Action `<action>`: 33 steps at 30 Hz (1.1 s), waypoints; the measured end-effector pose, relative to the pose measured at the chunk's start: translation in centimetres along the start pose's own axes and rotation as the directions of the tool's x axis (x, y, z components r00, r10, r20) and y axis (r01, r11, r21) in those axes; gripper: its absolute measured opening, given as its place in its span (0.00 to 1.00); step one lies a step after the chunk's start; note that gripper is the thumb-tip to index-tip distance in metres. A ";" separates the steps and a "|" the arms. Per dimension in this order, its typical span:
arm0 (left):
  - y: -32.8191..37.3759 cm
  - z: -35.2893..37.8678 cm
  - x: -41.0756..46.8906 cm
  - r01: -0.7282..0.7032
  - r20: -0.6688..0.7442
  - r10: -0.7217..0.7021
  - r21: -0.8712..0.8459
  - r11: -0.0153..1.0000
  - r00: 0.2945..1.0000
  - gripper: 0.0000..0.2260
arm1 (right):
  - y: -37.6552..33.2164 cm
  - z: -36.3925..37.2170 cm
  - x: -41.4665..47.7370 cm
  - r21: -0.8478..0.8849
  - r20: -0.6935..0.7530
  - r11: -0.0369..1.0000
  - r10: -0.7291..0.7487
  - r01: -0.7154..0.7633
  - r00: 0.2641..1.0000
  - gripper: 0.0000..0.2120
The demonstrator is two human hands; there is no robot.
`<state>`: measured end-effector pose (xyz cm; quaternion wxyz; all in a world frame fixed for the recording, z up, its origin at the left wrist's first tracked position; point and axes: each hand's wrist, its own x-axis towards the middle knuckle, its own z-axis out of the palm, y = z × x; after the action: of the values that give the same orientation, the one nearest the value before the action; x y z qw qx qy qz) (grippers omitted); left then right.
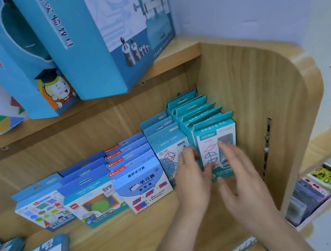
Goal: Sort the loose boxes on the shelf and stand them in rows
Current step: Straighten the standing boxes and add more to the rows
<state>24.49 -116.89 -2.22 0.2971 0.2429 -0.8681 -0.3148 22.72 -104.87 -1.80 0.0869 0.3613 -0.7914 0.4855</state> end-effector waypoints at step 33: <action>-0.2 -4.4 -0.7 -0.064 -0.007 0.065 0.085 0.994 0.998 0.09 | -0.5 -0.9 0.5 0.095 -0.046 0.993 -0.070 0.075 0.996 0.18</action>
<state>27.98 -118.39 0.18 0.3010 0.2287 -0.8866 -0.2666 22.46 -104.52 -0.75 0.1039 0.3830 -0.7512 0.5274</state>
